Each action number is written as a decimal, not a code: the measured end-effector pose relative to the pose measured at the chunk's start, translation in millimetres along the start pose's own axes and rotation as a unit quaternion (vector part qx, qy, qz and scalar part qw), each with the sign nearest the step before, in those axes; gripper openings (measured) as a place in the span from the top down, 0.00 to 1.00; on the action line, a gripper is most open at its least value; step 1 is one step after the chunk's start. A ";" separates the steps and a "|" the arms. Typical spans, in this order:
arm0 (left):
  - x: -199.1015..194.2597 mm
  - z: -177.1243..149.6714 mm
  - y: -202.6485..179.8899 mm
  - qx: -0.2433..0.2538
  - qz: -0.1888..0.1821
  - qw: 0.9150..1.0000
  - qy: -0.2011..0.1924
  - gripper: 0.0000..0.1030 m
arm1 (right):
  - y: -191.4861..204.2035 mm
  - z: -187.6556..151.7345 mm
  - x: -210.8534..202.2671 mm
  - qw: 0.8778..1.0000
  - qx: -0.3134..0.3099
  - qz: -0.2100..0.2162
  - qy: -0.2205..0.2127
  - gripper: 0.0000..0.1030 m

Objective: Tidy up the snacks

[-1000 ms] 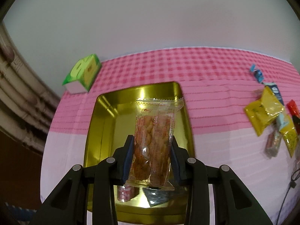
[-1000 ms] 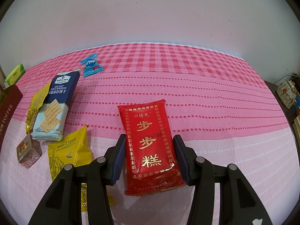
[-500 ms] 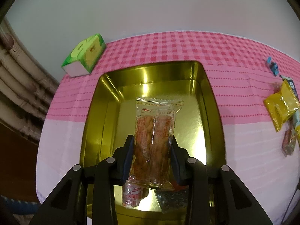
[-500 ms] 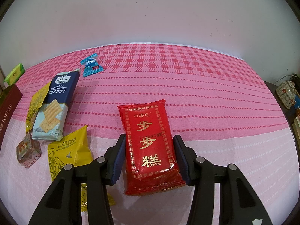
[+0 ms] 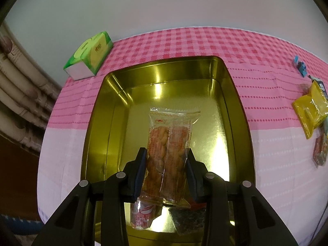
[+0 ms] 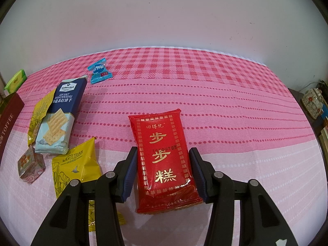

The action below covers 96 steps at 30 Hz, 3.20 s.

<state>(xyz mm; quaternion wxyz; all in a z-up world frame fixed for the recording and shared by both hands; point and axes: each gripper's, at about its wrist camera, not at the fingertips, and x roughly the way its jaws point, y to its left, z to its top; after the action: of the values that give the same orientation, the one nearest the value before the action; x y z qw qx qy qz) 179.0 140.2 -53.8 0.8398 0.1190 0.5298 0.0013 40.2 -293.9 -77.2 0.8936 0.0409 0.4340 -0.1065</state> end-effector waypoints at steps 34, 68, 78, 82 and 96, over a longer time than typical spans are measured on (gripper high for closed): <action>-83.1 -66.7 60.7 -0.069 0.043 0.993 -0.086 0.33 | 127.1 37.9 -83.8 0.995 -0.054 0.065 -0.049 0.59; -83.9 -88.1 144.6 -0.188 0.046 0.978 -0.076 0.20 | 388.2 3.9 -93.1 0.950 -0.249 0.186 -0.001 0.59; -82.1 -90.7 153.0 -0.187 0.049 0.978 -0.073 0.19 | 415.2 -3.6 -75.0 0.943 -0.277 0.182 0.013 0.59; -82.2 -89.8 149.3 -0.178 0.047 0.980 -0.074 0.19 | 424.5 -7.4 -67.1 0.941 -0.287 0.176 0.019 0.59; -79.1 -87.8 145.4 -0.168 0.042 0.982 -0.077 0.18 | 428.9 -10.2 -55.3 0.943 -0.277 0.180 0.037 0.58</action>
<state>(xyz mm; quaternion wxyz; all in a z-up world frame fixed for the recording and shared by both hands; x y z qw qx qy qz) 84.1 288.7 9.8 0.8851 -0.0017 0.4505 0.1165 96.2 134.1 -48.4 0.8576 -0.1266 0.4642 0.1818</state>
